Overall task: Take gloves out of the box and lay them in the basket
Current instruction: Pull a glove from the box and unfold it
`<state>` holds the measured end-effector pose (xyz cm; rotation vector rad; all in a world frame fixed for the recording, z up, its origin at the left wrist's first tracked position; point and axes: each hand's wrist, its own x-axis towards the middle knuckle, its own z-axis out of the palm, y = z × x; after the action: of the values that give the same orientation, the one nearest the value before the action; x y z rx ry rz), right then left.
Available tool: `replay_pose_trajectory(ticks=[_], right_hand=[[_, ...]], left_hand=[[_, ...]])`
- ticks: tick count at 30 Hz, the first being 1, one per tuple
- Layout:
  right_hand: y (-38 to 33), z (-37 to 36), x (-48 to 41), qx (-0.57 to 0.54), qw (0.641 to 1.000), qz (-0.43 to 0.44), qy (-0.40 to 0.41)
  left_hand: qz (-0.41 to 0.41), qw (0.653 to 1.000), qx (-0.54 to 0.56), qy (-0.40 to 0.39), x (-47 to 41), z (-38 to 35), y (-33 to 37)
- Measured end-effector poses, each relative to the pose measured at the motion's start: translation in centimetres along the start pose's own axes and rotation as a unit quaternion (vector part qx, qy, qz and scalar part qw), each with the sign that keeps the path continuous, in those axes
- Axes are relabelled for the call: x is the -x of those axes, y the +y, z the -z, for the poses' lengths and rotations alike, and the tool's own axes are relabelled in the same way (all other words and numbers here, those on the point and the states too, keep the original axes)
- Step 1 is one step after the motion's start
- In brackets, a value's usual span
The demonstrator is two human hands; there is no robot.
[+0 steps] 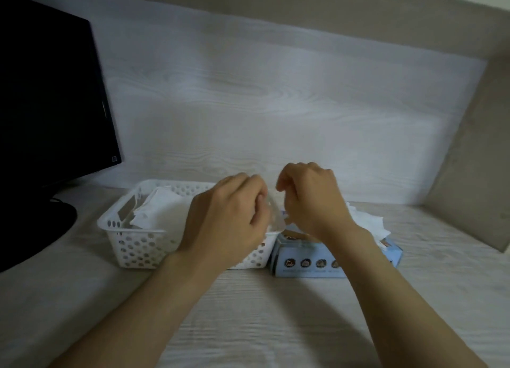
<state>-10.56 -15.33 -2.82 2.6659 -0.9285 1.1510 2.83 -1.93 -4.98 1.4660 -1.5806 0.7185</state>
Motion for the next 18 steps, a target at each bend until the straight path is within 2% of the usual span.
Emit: replay_pose_trajectory(ticks=[3,5,8,10,13,16,18], right_hand=[[2.3,1.5,1.2,0.08,0.996,-0.021,0.04],[3.9,2.2,2.0,0.103,0.994,-0.036,0.002],[5.6,3.0,3.0,0.061,0.991,-0.075,-0.092],[6.4,3.3,3.9,-0.014,0.989,-0.097,-0.106],[7.4,3.4,4.7,-0.103,0.986,-0.103,-0.077],[7.8,3.1,4.8,-0.124,0.989,-0.076,-0.037],[7.9,2.5,4.7,-0.101,0.993,-0.058,-0.003]], left_hand=[[-0.068,0.997,0.017,-0.02,0.7,-1.6,1.1],[-0.098,0.993,0.044,-0.043,1.2,-2.7,2.1],[-0.13,0.986,0.052,-0.085,2.2,-4.2,3.6],[-0.143,0.983,0.035,-0.106,2.7,-4.9,4.4],[-0.147,0.982,-0.021,-0.114,2.6,-5.7,5.1],[-0.117,0.985,-0.06,-0.11,2.5,-6.0,5.1],[-0.094,0.986,-0.074,-0.118,2.7,-6.0,5.0]])
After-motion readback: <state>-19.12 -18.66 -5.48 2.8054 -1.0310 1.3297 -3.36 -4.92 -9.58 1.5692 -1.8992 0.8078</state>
